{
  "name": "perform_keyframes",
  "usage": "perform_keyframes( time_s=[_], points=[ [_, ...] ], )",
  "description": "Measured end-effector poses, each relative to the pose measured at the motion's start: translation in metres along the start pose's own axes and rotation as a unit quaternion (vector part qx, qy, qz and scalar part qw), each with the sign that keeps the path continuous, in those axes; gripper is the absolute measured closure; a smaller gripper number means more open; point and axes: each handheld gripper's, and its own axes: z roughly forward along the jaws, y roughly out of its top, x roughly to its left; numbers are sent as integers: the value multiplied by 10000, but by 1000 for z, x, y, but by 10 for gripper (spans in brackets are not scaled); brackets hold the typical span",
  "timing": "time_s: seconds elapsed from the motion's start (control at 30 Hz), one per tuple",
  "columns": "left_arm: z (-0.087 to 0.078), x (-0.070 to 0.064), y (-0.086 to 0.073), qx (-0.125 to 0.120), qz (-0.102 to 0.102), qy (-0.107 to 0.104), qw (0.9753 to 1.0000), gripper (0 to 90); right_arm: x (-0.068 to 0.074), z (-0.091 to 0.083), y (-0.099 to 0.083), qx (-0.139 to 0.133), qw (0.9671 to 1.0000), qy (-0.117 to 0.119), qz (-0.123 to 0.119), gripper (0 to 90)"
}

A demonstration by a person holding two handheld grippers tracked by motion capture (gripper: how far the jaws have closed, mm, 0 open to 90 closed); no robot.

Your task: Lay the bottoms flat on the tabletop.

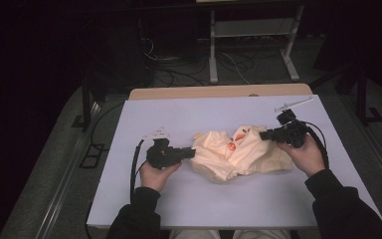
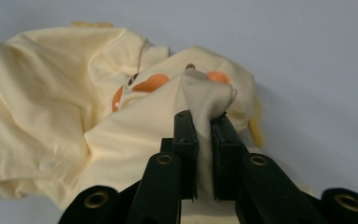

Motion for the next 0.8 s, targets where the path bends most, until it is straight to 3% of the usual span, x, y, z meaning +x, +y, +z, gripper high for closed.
perform_keyframes(
  time_s=[0.37,0.8],
  points=[
    [-3,-4,-4,105,20,-19,9999,824,2,-14,-51,203,9991,332,195,821],
    [-10,-9,-14,348,56,-69,9994,823,5,-6,-96,432,9955,695,480,824]
  ],
)
